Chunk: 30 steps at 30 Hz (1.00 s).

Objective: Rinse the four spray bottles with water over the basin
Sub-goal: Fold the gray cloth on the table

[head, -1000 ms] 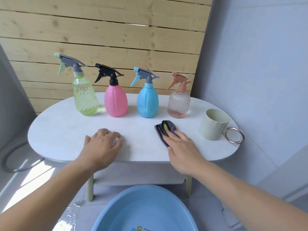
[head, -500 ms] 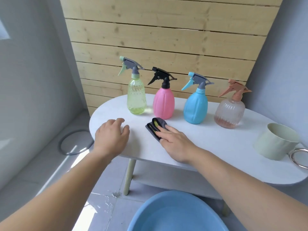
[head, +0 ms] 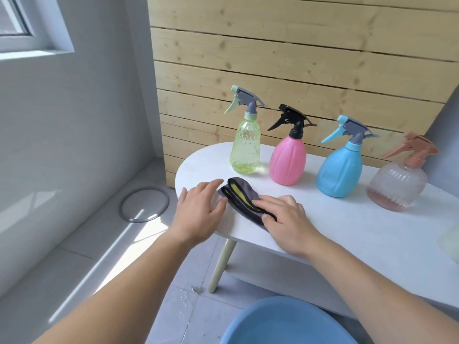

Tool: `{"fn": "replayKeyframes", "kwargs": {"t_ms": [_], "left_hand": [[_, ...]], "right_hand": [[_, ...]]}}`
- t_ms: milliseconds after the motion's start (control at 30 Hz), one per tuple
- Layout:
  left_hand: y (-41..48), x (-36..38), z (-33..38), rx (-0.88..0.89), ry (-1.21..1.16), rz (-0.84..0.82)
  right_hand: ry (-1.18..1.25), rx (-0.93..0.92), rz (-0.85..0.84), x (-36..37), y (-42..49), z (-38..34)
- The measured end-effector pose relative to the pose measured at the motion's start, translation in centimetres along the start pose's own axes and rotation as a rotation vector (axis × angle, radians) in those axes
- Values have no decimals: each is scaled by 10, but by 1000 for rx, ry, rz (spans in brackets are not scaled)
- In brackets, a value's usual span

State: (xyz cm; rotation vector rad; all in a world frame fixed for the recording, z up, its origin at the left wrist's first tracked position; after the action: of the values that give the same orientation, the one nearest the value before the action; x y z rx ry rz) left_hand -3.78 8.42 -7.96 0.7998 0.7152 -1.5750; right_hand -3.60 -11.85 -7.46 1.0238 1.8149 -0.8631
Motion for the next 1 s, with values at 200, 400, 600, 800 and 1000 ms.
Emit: {"fn": "replayKeyframes", "kwargs": {"t_ms": [200, 400, 600, 800, 1000], "left_hand": [[1, -7, -3, -21, -21, 19], [0, -9, -4, -98, -5, 90], [3, -8, 76, 92, -49, 100], [2, 49, 195, 296, -273, -181], [2, 143, 292, 308, -402, -487]], "right_hand": [[98, -108, -99, 9, 25, -22], [290, -107, -51, 5, 21, -24], [420, 1, 121, -40, -50, 20], [370, 188, 462, -107, -164, 91], [168, 489, 813, -149, -267, 173]]}}
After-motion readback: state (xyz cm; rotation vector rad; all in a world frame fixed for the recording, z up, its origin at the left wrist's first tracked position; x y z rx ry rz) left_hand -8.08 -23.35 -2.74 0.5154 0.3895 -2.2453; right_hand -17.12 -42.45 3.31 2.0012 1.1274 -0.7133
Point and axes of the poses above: each hand's wrist, its own y-axis towards the middle knuckle, its own x-axis out of the palm, z = x × y, the point moved 5 cm from there along y, towards the middle knuckle, and after that the axes turned 14 degrees about -z, right-handed, at the moved point
